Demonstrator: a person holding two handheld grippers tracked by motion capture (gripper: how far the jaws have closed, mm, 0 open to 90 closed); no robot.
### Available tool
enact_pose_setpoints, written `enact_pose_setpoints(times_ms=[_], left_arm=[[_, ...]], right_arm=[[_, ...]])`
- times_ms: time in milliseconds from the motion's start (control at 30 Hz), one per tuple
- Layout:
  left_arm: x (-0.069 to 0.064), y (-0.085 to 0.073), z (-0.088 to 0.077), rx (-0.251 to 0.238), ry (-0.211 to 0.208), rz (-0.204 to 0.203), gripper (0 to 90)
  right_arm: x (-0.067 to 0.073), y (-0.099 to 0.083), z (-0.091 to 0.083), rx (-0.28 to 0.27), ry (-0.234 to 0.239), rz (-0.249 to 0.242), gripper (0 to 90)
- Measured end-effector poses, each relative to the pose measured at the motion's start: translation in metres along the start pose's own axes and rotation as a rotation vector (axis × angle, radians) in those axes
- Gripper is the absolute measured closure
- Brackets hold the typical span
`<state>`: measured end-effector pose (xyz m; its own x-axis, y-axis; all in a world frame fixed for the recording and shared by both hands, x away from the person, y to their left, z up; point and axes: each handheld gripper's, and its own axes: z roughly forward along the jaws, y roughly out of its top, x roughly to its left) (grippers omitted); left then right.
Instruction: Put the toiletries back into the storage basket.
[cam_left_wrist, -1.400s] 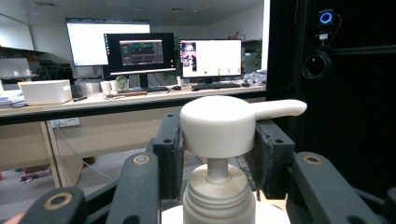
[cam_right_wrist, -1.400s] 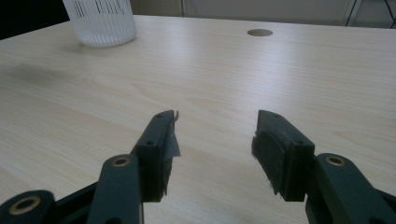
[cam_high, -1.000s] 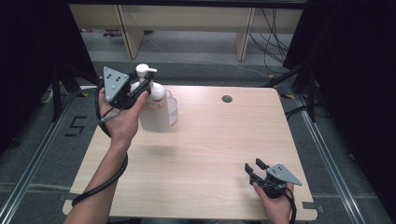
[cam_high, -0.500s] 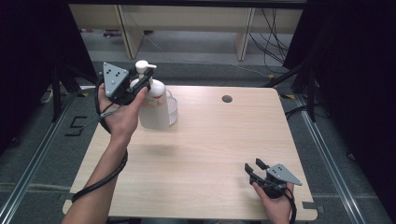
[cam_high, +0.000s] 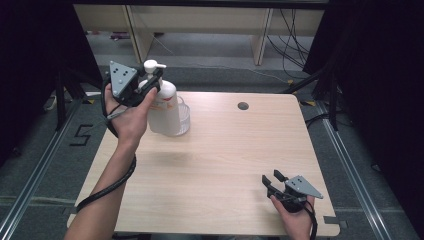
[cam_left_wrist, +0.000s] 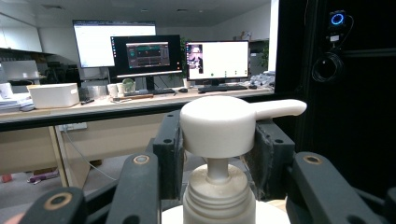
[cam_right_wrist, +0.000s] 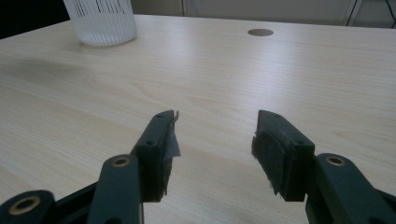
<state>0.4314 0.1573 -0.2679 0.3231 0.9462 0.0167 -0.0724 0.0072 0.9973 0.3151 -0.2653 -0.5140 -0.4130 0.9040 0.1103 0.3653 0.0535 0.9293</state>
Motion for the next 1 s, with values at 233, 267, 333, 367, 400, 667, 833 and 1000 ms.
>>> enact_pose_setpoints(times_ms=[233,267,333,367,400,667,833,1000], left_arm=[[0.003,-0.002,0.006,0.006,0.001,-0.002,59.0],[0.003,-0.003,0.007,0.007,0.002,-0.004,59.0],[0.004,-0.003,0.009,0.010,0.005,-0.004,59.0],[0.004,-0.003,0.010,0.013,0.007,-0.002,59.0],[0.004,-0.003,0.011,0.014,0.008,-0.002,59.0],[0.007,-0.005,0.017,0.032,0.034,-0.019,59.0],[0.007,-0.004,0.021,0.033,0.036,-0.021,59.0],[0.008,-0.003,0.025,0.028,0.037,-0.020,59.0]], right_arm=[[-0.003,0.001,0.001,-0.001,0.007,-0.030,48.5],[-0.003,0.001,0.001,0.000,0.013,-0.030,48.6],[-0.003,0.001,0.001,0.001,0.014,-0.027,48.5],[-0.003,0.001,0.001,-0.001,0.012,-0.029,48.5],[-0.003,0.001,0.001,0.000,0.013,-0.029,48.6],[-0.003,0.001,0.001,0.002,0.011,-0.028,48.6],[-0.002,0.001,0.000,0.004,0.000,-0.013,48.5],[-0.001,0.000,0.000,0.008,0.005,0.003,48.5]])
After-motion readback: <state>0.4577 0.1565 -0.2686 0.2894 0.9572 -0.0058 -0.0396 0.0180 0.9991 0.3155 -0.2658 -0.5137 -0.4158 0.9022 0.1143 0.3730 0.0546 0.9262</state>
